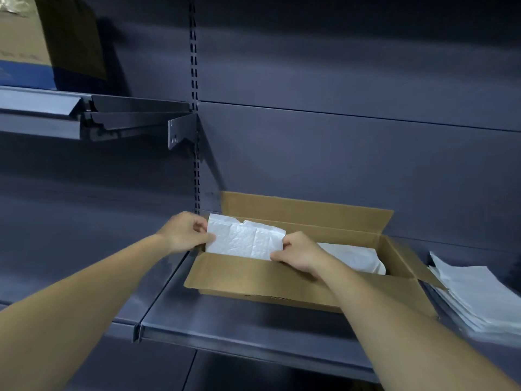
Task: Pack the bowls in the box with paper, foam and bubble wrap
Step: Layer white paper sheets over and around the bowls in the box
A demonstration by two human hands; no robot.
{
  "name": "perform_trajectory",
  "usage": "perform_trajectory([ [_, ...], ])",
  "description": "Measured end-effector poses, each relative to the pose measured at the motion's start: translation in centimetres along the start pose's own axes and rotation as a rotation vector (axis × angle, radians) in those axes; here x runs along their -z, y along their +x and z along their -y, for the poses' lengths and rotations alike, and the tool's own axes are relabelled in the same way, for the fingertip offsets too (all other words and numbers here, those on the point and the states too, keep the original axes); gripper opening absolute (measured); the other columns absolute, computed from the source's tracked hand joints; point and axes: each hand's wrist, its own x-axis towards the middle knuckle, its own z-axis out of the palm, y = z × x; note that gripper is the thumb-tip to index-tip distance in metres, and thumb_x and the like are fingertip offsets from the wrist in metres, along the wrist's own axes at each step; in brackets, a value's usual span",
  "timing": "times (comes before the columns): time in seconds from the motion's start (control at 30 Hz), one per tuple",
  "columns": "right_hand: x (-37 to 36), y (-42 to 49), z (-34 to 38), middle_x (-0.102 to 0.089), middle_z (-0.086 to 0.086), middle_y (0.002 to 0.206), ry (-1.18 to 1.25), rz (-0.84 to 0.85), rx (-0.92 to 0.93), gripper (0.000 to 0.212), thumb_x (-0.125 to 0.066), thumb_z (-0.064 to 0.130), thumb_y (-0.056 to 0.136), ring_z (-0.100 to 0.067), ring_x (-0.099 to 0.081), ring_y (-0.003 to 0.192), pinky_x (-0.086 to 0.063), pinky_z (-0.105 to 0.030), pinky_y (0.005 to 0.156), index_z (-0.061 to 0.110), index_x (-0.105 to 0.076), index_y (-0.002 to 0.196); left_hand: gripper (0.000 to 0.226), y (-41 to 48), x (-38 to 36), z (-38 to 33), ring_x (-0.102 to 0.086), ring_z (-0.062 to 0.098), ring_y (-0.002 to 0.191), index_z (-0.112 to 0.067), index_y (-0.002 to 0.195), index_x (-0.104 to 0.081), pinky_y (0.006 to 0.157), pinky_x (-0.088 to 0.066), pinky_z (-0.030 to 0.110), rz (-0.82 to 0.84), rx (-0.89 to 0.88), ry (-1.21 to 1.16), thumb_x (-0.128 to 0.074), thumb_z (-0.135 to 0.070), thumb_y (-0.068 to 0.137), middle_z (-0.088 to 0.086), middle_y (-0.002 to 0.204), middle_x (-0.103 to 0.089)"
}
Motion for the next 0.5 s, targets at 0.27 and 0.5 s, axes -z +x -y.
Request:
perform_trajectory([
  [0.27, 1.2, 1.3, 0.0, -0.068, 0.0, 0.076, 0.088, 0.095, -0.028, 0.016, -0.067, 0.026, 0.089, -0.012, -0.062, 0.067, -0.044, -0.025, 0.062, 0.011, -0.07, 0.091, 0.03, 1.4, -0.3, 0.5, -0.057, 0.011, 0.065, -0.022, 0.053, -0.064, 0.071, -0.049, 0.03, 0.098, 0.039, 0.068, -0.079, -0.022, 0.078, -0.006, 0.062, -0.061],
  [0.5, 0.6, 1.6, -0.8, -0.073, 0.003, 0.085, -0.042, 0.146, -0.044, 0.025, -0.071, 0.035, 0.084, -0.014, -0.068, 0.076, -0.055, -0.028, 0.071, 0.012, -0.076, 0.095, 0.014, 1.6, -0.5, 0.3, -0.068, 0.014, 0.082, -0.011, 0.082, -0.075, 0.079, -0.053, 0.029, 0.171, 0.01, 0.242, -0.079, -0.024, 0.078, -0.003, 0.084, -0.073],
])
